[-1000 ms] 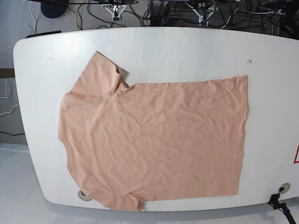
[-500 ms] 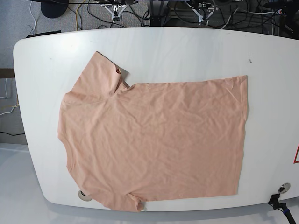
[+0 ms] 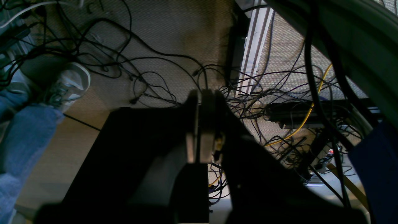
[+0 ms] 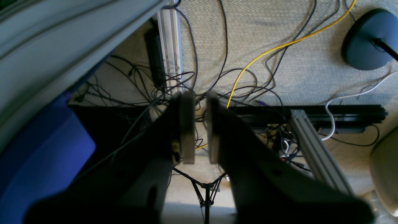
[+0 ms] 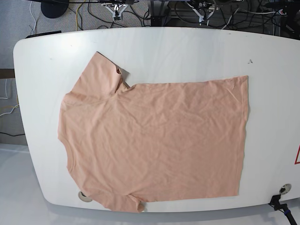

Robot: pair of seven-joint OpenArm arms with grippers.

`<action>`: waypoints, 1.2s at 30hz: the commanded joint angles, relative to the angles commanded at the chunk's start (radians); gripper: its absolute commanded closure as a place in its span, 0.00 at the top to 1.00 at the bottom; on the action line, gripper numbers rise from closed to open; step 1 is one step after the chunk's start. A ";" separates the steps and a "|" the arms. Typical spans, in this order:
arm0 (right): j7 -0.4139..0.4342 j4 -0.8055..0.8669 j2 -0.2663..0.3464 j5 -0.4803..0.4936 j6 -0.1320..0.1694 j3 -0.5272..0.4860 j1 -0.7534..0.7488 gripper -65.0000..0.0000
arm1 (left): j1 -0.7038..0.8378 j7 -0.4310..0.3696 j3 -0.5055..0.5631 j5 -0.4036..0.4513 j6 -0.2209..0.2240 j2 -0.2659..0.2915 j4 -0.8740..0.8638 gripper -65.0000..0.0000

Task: Fold the T-shirt properly

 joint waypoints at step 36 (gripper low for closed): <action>0.011 0.057 0.005 -0.017 0.015 0.000 -0.024 0.10 | 0.014 0.006 0.004 0.003 -0.002 -0.010 0.008 0.00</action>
